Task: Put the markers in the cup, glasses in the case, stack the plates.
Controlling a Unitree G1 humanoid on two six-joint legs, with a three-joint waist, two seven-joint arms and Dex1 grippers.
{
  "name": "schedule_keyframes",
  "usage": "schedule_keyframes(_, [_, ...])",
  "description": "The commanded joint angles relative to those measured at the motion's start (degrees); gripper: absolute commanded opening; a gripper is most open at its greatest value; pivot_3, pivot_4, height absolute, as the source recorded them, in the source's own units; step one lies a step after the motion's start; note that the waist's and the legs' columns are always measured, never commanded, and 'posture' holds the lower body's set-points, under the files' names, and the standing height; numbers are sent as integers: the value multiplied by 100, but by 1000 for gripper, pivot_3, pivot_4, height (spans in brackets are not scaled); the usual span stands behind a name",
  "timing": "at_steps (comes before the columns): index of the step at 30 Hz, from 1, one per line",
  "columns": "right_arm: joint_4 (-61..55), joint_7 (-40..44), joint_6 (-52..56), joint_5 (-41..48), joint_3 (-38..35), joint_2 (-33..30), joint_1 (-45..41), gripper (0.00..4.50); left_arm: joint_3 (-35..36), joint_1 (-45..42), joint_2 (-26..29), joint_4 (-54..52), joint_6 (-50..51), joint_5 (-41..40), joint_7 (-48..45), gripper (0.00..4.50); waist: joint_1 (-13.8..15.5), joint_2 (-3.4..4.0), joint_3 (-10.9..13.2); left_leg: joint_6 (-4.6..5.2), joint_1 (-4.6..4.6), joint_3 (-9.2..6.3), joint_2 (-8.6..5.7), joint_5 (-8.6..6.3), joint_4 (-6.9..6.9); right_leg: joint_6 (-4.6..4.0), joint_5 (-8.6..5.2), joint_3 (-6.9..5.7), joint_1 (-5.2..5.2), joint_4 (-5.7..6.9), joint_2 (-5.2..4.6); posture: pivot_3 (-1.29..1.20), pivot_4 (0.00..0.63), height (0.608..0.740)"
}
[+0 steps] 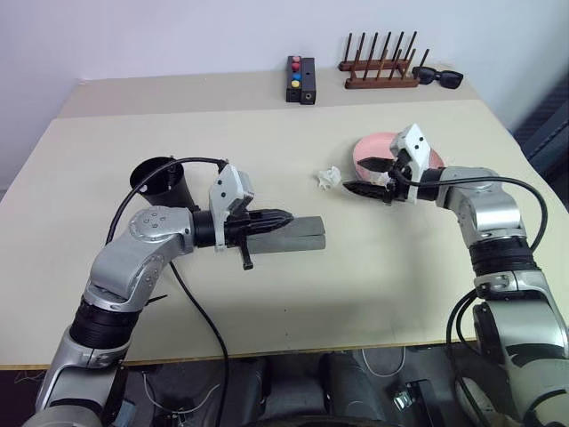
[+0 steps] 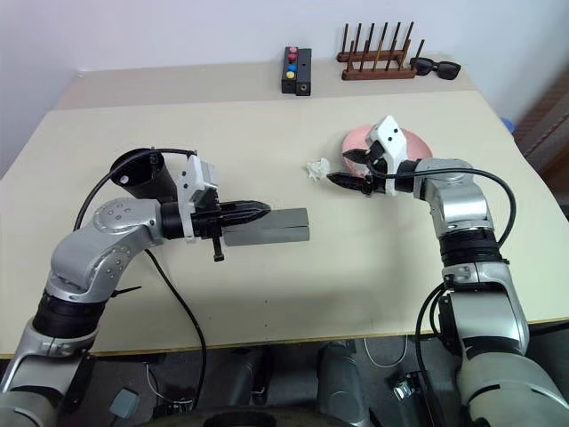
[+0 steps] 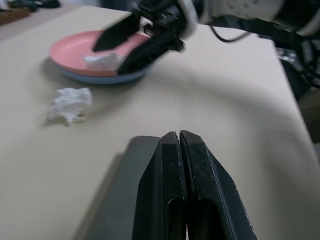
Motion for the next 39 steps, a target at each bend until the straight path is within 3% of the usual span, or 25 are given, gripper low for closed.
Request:
schedule_keyframes(1, [268, -39, -336, -101, 77, 240, -294, 3451, 141, 26, -17, -347, 44, 44, 307, 0, -5, 0, 0, 0, 0, 0, 0, 0, 0, 0, 0, 0, 0, 0, 1, 0, 150, 740])
schedule_keyframes(12, [1369, -408, -1117, -348, 54, 896, -686, 3451, 361, 303, -87, -881, 541, -92, 1161, 0, -11, 0, 0, -1, 0, -1, 0, 0, 0, 0, 0, 0, -2, 2, 1, 0, 150, 740])
schedule_keyframes(22, [2515, -893, -1843, -738, 77, 1048, -993, 3451, 583, 294, -189, -1341, 917, -307, 1680, 0, -22, 0, 0, -1, 0, -1, 0, 1, -1, 0, 0, 1, -2, 2, 2, 0, 150, 740])
schedule_keyframes(25, [2765, -950, -1929, -762, 35, 1084, -1089, 2596, 647, 322, -165, -1442, 992, -370, 1776, 0, -32, 0, 0, -1, 0, -1, 0, 1, -1, 0, 0, 1, -2, 2, 3, 0, 150, 740])
schedule_keyframes(30, [2934, -968, -2079, -791, 25, 1118, -1169, 46, 714, 357, -121, -1521, 1075, -434, 1874, 0, -30, 0, 0, -2, 0, -1, 0, 1, -1, 0, 0, 1, -2, 2, 3, 0, 150, 740])
schedule_keyframes(39, [1897, -940, -2018, -549, -217, 899, -1175, 46, 683, 387, -131, -1445, 1012, -434, 1916, 0, -29, 2, 1, -2, 0, -1, 0, 1, -2, 0, 0, 2, -3, 3, 4, 0, 150, 740])
